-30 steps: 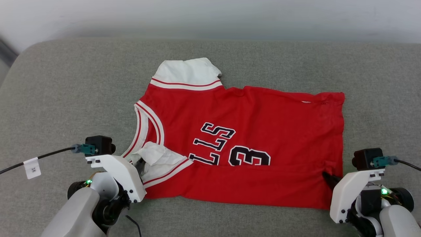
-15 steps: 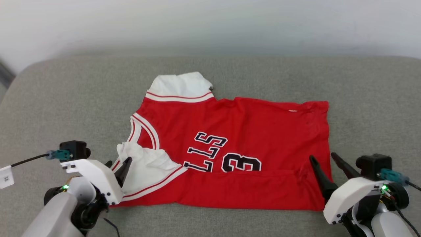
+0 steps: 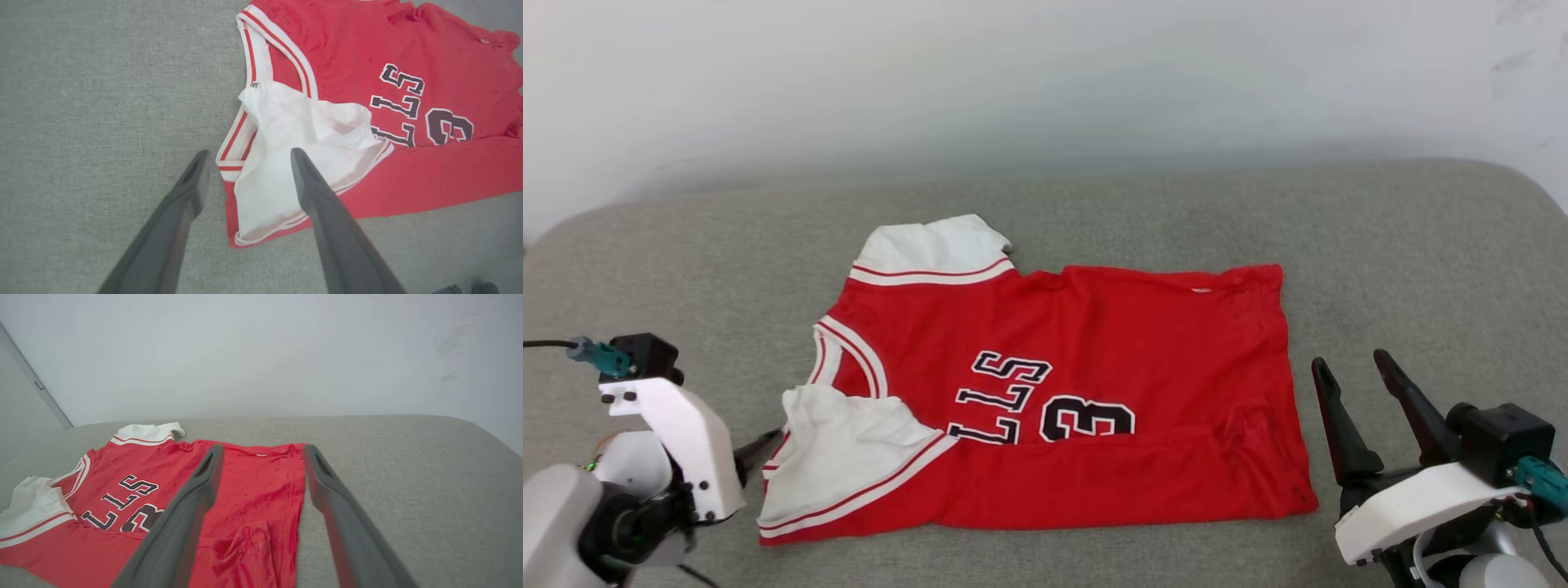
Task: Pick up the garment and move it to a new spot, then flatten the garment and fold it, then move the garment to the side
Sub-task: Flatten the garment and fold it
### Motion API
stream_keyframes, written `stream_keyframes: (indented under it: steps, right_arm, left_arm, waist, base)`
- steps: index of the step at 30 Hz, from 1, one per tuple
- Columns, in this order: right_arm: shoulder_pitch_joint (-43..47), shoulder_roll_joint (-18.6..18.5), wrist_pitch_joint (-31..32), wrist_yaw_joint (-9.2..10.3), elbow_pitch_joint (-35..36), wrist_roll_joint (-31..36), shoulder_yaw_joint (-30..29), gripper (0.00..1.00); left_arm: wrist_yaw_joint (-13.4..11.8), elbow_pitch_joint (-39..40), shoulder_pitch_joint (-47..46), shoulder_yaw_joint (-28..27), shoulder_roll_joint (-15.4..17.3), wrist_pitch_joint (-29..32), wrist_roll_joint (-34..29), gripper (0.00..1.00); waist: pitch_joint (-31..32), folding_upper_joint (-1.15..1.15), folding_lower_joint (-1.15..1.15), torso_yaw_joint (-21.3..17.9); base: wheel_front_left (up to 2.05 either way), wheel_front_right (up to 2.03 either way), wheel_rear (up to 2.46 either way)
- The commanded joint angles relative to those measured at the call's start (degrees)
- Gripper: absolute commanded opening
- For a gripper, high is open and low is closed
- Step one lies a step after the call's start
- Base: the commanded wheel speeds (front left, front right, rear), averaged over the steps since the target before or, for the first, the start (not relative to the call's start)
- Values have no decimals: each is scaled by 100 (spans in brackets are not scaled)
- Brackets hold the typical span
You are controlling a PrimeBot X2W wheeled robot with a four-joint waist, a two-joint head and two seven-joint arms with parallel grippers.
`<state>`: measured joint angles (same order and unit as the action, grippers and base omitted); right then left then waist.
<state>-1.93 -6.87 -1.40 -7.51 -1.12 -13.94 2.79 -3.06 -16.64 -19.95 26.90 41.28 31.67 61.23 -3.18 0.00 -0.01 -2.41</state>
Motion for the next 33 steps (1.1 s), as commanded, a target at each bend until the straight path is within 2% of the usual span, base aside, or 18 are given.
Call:
stream_keyframes:
  steps: [1,6,12,13,14,15,16,20,23,27,31,33]
  right_arm:
    - [44,72,21,4,137,59,4,100]
    - [-69,204,-7,4,361,86,4,100]
    - [-224,294,-62,4,369,96,24,100]
    - [-241,299,-62,4,363,100,18,100]
    - [-261,300,-61,4,354,100,4,100]
    - [-274,300,-47,4,346,96,-15,100]
    - [-283,311,-31,4,347,44,-43,100]
    - [-279,320,262,4,291,-144,-176,100]
    - [-240,242,858,4,150,-330,-367,100]
    - [-256,107,2233,4,-76,-546,-725,100]
    - [-312,22,3764,3,-158,-618,-925,100]
    - [-362,32,4332,3,-133,-595,-969,100]
  left_arm:
    - [-43,89,79,33,114,269,73,100]
    - [-153,74,152,89,286,843,295,100]
    - [-147,-226,194,225,49,1065,457,100]
    - [-101,-285,201,230,-33,1051,507,88]
    - [-45,-340,214,244,-122,1016,533,42]
    - [24,-384,224,252,-215,966,571,5]
    - [80,-417,242,240,-314,903,619,0]
    - [171,-482,324,190,-428,542,542,0]
    - [198,-422,319,135,-403,175,378,0]
    - [98,-87,338,53,-324,-257,142,0]
    - [-14,347,354,62,-276,-481,-68,0]
    - [-66,574,324,75,-262,-552,-164,0]
  waist:
    - [-194,0,1,-140]
    - [-577,0,1,-345]
    - [-883,0,1,-505]
    - [-911,0,1,-519]
    - [-926,0,1,-525]
    - [-934,0,1,-528]
    - [-936,0,1,-525]
    - [-848,0,1,-450]
    - [-718,0,1,-327]
    - [-568,0,1,-133]
    - [-542,0,1,80]
    - [-585,0,1,184]
  base:
    - [0,0,0]
    - [0,0,0]
    - [0,0,0]
    - [0,0,0]
    - [0,0,0]
    - [0,0,0]
    - [0,0,0]
    - [0,0,0]
    - [0,0,0]
    - [0,0,0]
    - [0,0,0]
    - [0,0,0]
